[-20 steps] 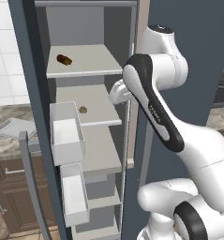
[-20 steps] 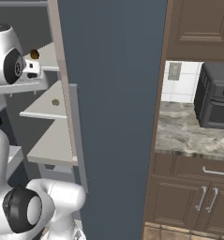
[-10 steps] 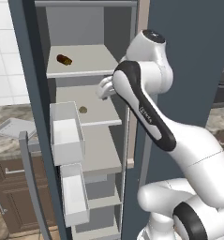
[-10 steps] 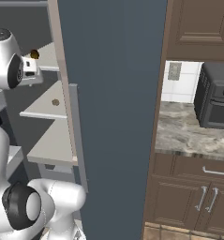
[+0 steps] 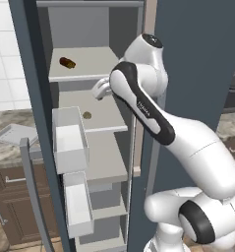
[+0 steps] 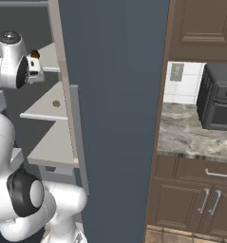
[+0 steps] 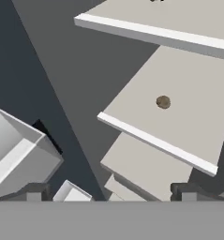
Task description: Take the sweet potato and garlic out of the freezer and place them in the tupperware container on the counter. Then put the tupperware containing the vegetables back in the freezer.
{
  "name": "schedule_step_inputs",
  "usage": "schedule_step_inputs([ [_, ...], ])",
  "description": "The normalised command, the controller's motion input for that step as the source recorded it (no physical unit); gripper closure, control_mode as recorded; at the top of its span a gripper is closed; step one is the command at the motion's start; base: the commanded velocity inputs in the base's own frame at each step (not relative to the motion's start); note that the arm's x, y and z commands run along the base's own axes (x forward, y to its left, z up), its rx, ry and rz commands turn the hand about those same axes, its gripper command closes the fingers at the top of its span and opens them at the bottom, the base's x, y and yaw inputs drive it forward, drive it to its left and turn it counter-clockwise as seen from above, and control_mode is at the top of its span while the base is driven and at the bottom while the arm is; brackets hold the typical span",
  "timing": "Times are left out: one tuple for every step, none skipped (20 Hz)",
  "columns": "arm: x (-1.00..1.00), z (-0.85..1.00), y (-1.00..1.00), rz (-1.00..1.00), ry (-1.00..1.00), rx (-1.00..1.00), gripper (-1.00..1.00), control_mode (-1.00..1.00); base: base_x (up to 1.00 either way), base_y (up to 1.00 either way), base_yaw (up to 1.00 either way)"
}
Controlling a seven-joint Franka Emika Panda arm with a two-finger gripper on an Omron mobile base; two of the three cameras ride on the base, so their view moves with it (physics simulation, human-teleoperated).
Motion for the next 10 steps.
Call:
schedule_step_inputs([
  [0.37,0.10,0.16,0.00,0.04,0.00,-1.00,-1.00,0.00,0.00,0.00],
  [0.34,0.08,0.26,0.00,0.01,0.00,-1.00,-1.00,0.00,0.00,0.00],
  [0.34,0.03,0.34,0.00,0.00,0.00,-1.00,-1.00,0.00,0.00,0.00],
  [0.36,0.06,0.32,0.00,0.00,0.00,-1.00,-1.00,0.00,0.00,0.00],
  [0.34,0.06,0.34,0.01,0.00,0.00,-1.00,-1.00,0.00,0.00,0.00],
  [0.39,0.08,0.30,0.02,0.00,0.00,-1.00,-1.00,0.00,0.00,0.00],
  [0.43,0.12,0.29,0.02,0.00,0.00,-1.00,-1.00,0.00,0.00,0.00],
  [0.43,0.14,0.27,0.02,0.00,0.00,-1.00,-1.00,0.00,0.00,0.00],
  [0.42,0.14,0.26,0.02,0.00,0.00,-1.00,-1.00,0.00,0.00,0.00],
  [0.39,0.11,0.26,0.01,0.00,0.00,-1.00,-1.00,0.00,0.00,0.00],
])
